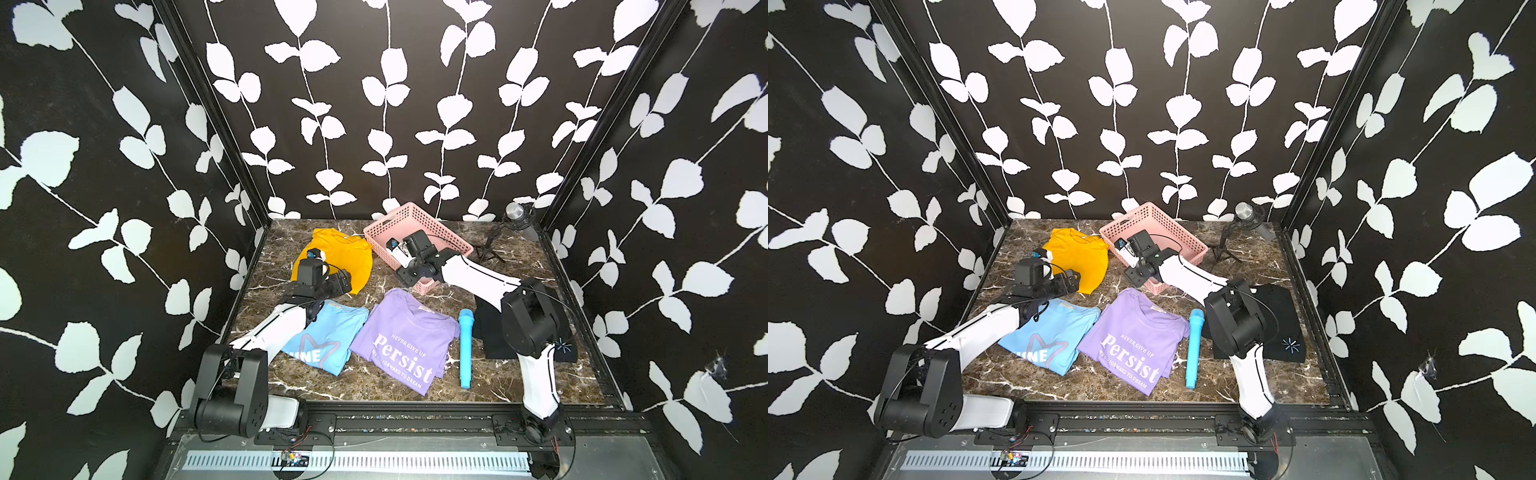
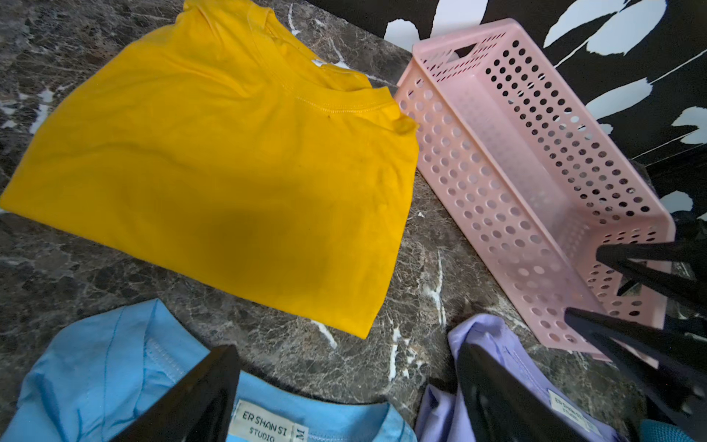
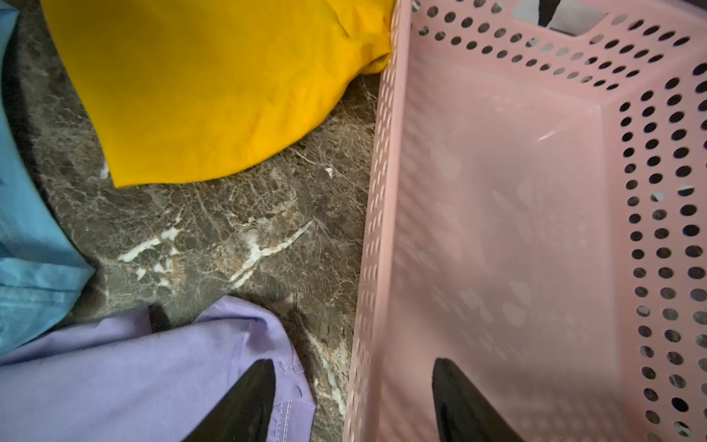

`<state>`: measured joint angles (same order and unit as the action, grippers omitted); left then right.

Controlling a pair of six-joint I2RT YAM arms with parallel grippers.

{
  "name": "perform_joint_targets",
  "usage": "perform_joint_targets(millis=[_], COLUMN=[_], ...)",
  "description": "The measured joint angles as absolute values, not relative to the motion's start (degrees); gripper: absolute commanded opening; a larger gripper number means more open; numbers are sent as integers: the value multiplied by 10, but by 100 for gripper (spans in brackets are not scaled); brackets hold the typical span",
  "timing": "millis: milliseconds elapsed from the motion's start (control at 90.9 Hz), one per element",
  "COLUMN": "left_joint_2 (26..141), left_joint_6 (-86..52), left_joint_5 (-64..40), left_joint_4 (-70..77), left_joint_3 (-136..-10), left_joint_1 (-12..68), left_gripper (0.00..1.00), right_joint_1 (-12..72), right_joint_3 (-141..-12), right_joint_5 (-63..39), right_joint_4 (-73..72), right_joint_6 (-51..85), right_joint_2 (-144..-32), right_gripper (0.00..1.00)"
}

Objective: Put the folded t-shirts into the basket
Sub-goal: Adjust the bin at the center of the board.

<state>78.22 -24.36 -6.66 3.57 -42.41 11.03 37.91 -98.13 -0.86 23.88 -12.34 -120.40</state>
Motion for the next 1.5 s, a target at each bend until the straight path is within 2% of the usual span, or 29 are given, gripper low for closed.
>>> perform_joint_targets(millis=[176, 451, 781, 1067, 1496], left_joint_2=[782, 782, 788, 799, 809], left_joint_6=[-240, -234, -228, -226, -216], left_joint_5=[-66, -66, -64, -65, -62], left_joint_4=[30, 27, 17, 15, -8], left_joint_3=[-424, -424, -424, -424, -441], left_joint_1=[112, 112, 112, 116, 116], left_gripper=[92, 92, 92, 93, 93], right_joint_1=[373, 349, 285, 230, 225], right_joint_3=[-1016, -1039, -1036, -1033, -1029], right_joint_5=[-2, -3, -24, -40, -114], right_joint_4=[282, 333, 383, 403, 434], right_joint_6=[-157, -211, -275, -384, -520], right_joint_2=[-1233, -1238, -1238, -1238, -1233], right_gripper=[37, 21, 14, 8, 6])
